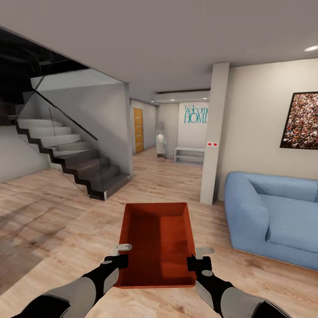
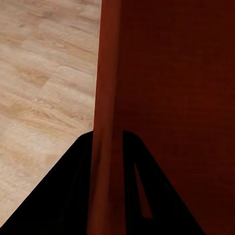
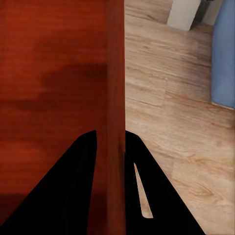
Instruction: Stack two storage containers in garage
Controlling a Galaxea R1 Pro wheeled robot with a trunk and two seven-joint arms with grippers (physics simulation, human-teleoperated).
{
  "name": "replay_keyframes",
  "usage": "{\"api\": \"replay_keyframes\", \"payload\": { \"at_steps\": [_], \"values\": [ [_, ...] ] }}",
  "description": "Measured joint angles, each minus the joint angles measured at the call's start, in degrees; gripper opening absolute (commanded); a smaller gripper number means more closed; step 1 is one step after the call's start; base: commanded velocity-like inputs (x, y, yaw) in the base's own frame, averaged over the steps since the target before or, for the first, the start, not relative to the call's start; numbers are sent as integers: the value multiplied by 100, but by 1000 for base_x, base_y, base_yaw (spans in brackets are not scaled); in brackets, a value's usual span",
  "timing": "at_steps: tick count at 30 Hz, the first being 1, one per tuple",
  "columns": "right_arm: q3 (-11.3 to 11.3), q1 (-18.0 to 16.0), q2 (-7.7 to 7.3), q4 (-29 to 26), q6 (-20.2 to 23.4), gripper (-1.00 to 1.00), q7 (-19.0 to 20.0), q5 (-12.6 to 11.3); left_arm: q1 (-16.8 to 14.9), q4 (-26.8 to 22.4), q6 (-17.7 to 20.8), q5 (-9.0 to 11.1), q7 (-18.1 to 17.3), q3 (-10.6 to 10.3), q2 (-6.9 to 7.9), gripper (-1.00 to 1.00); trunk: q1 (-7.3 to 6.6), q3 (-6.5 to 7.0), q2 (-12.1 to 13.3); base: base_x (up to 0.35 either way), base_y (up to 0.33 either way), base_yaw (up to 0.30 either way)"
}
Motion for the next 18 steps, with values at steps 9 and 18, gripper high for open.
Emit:
{"api": "replay_keyframes", "payload": {
  "at_steps": [9,18],
  "values": [
    [0,-1,0,0,4,-100,1,0,0,0,2,0,1,1,0,-100,0,0,0,326,0,-1],
    [10,-3,0,1,-16,-100,-4,-4,0,3,-28,7,-1,0,-1,-100,0,0,0,326,0,0]
  ]
}}
